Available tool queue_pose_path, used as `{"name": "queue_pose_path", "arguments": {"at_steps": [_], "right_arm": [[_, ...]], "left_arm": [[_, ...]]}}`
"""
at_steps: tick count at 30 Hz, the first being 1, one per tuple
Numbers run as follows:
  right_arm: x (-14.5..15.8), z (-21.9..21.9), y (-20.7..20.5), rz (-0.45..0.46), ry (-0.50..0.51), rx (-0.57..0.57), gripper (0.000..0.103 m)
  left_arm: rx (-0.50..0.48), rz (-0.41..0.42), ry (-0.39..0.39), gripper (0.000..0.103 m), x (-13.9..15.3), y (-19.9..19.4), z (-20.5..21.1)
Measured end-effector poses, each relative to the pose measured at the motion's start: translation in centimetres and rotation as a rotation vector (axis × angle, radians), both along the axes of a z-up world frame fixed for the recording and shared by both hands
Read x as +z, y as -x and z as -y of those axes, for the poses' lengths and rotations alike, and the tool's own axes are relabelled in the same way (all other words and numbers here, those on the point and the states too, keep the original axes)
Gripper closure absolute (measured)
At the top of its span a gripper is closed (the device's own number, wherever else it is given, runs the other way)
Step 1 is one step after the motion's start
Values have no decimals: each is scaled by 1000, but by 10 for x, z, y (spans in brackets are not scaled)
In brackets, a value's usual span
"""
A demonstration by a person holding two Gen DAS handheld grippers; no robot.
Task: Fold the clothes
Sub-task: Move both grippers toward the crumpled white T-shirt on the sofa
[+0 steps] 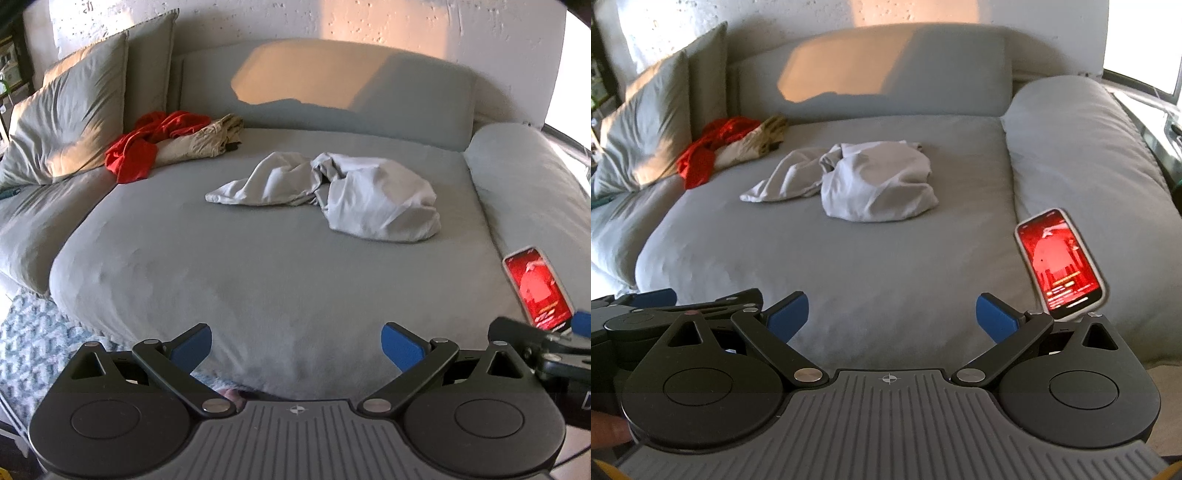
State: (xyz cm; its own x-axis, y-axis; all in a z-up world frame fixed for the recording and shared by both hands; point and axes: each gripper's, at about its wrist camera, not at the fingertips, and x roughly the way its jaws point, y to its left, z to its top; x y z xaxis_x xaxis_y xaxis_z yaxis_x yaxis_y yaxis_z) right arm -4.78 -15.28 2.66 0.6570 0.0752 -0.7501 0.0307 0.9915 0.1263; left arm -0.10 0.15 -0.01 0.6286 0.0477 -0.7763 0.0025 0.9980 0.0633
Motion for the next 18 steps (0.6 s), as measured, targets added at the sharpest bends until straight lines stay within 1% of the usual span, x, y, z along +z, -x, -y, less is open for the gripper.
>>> {"name": "queue_pose_path", "arguments": {"at_steps": [3,5,6,8,10,13,18], "right_arm": [[-5,-6,3,22,-7,29,3],[-9,-11,5,28,-17,51,3],[-9,-13,4,26,-25,64,3],[-8,-16,3,27,-34,85,3],[-4,-19,2,35,-25,97,3],[1,-20,-1,43,-4,113,3],[7,-18,-12,40,22,125,3]], "left_arm": [[23,-6,-43,3,-1,9,-14],[43,-8,-58,3,-4,-5,-46],[44,-3,-64,3,0,7,-41],[50,1,-67,3,5,12,-32],[54,5,-54,3,7,11,-25],[56,29,-26,3,9,10,-25],[42,38,-18,3,5,-4,-23]]}}
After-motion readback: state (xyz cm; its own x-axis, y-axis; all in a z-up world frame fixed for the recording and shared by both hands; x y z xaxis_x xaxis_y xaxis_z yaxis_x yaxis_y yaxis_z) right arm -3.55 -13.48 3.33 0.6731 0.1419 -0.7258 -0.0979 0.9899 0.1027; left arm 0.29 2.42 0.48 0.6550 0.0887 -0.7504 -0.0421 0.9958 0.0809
